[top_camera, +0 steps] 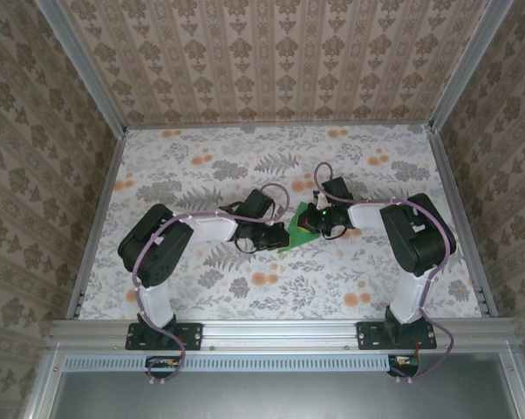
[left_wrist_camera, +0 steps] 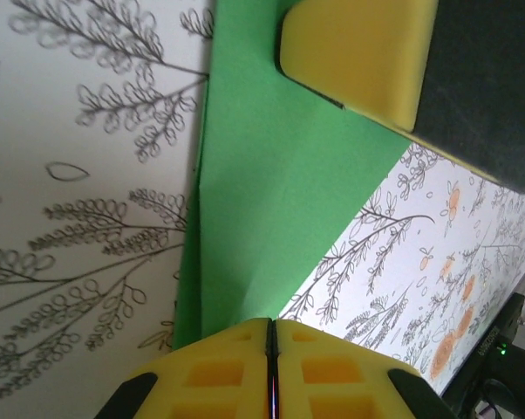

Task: Fold a paper plane with a square sheet of paper (pick it up from the middle)
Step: Fourth fold the wing at the center of the table.

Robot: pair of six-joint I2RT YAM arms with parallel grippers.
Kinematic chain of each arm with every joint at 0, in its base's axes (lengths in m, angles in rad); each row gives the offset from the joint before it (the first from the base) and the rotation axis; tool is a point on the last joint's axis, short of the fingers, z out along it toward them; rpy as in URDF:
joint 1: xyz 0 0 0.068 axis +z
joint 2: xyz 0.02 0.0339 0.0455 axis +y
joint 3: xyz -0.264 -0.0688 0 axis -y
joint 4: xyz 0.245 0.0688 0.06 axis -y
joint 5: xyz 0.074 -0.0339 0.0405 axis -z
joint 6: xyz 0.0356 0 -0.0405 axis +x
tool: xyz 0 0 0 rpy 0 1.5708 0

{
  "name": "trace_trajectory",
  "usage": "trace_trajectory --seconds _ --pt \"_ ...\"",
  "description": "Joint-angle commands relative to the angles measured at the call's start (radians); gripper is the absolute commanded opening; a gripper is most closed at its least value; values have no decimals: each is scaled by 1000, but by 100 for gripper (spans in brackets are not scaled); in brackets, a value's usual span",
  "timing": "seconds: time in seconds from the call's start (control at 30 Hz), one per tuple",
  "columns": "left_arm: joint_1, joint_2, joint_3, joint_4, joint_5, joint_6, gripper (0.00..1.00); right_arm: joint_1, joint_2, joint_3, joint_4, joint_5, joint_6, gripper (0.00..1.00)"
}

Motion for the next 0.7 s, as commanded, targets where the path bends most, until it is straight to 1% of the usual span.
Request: trace_trajectory --seconds 0.0,0.47,0.67 --pt "6 -10 -16 -39 13 8 10 0 71 -24 -122 98 -21 0" --pt "45 0 -92 2 6 -26 9 -2 76 -21 -135 105 -25 0" --pt "65 -36 -115 22 20 -20 8 -3 73 -23 -139 105 -27 0"
